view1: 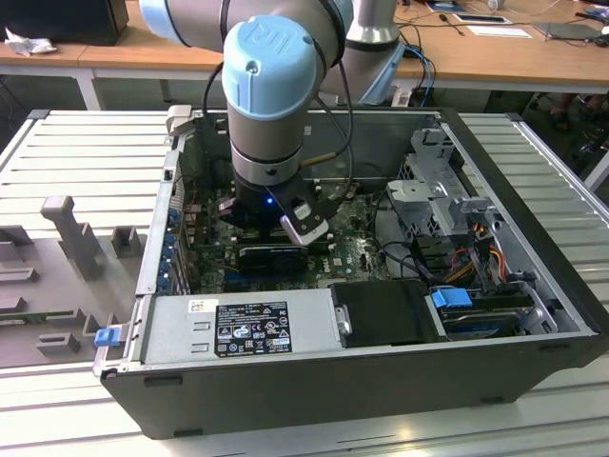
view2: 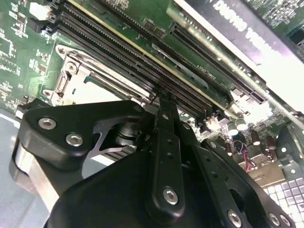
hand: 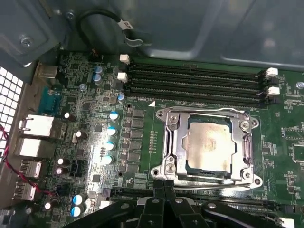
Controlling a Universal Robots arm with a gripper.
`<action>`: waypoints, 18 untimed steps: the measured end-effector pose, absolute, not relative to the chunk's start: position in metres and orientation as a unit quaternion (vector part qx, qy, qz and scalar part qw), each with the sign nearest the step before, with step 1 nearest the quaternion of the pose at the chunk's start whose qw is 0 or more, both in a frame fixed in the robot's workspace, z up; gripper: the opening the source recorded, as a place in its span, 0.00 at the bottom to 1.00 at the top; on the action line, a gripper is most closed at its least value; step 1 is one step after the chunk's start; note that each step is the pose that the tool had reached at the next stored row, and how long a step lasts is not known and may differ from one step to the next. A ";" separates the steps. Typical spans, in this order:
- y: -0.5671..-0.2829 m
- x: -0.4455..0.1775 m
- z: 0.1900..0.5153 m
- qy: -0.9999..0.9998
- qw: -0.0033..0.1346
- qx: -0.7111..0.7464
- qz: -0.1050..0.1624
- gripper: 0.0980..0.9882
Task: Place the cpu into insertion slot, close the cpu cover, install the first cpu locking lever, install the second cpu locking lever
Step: 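Install the second cpu locking lever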
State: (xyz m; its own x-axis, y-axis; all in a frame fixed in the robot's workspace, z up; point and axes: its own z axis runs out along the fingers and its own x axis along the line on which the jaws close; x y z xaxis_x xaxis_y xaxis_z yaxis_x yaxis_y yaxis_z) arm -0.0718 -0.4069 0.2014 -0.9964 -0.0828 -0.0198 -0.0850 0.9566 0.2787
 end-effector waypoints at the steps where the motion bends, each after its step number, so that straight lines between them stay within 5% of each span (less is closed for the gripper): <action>1: -0.407 -0.072 0.199 0.989 0.004 -0.042 0.143 0.01; 18: -0.405 -0.075 0.192 0.985 0.005 -0.042 0.166 0.01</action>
State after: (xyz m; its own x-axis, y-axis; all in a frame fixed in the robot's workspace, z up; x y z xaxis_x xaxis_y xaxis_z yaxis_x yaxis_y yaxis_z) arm -0.0753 -0.4046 0.1923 -0.9963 -0.0820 -0.0240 -0.0853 0.9414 0.3264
